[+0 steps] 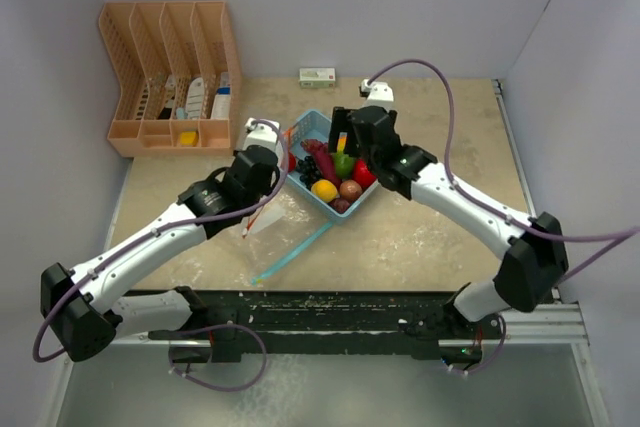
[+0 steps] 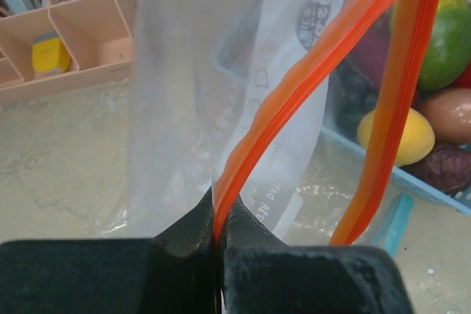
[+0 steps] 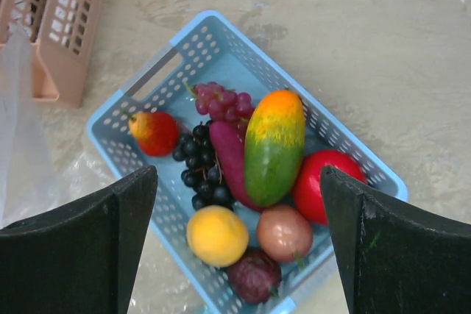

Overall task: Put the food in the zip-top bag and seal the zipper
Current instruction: Pick up the fake fruit from the bin.

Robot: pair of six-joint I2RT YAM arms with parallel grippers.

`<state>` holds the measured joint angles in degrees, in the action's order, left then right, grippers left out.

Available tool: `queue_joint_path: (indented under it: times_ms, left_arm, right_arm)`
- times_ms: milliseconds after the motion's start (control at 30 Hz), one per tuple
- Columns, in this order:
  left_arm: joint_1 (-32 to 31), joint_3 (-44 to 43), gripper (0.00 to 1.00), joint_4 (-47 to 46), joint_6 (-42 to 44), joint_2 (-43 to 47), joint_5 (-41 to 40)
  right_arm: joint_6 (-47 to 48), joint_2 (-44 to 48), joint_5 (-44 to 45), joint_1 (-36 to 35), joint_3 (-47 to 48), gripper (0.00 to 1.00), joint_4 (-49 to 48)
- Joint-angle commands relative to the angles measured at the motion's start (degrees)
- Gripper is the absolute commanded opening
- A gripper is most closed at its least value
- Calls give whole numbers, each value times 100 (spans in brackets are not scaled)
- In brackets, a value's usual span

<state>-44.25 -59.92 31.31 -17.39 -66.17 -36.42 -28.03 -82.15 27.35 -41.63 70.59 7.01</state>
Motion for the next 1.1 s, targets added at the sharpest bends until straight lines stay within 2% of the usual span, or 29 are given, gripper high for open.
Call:
queue_joint_path:
  times_ms: [0,200,533,767,967,1067]
  left_arm:
    - [32,183,0,-1054,52,119,199]
    - [57,416,0,-1301,23,116,356]
    - [110,477,0,-1303,45,155,343]
    - [110,517,0,-1282,36,192,318]
    - [110,552,0,-1248,22,224,252]
    - [110,578,0,-1229,-12,204,244]
  right_arm:
    - [-685,-750,-456,447,508,91,-66]
    - [-820,-1602,-730,707,649,88,-299]
    - [-899,-2434,-1058,837,793,85,-409]
    - [-928,-2853,-1183,841,843,76,-512]
    - [-990,-2763,-1209,842,690,38,-555]
    - [-930,-2434,-1138,841,562,30,-564]
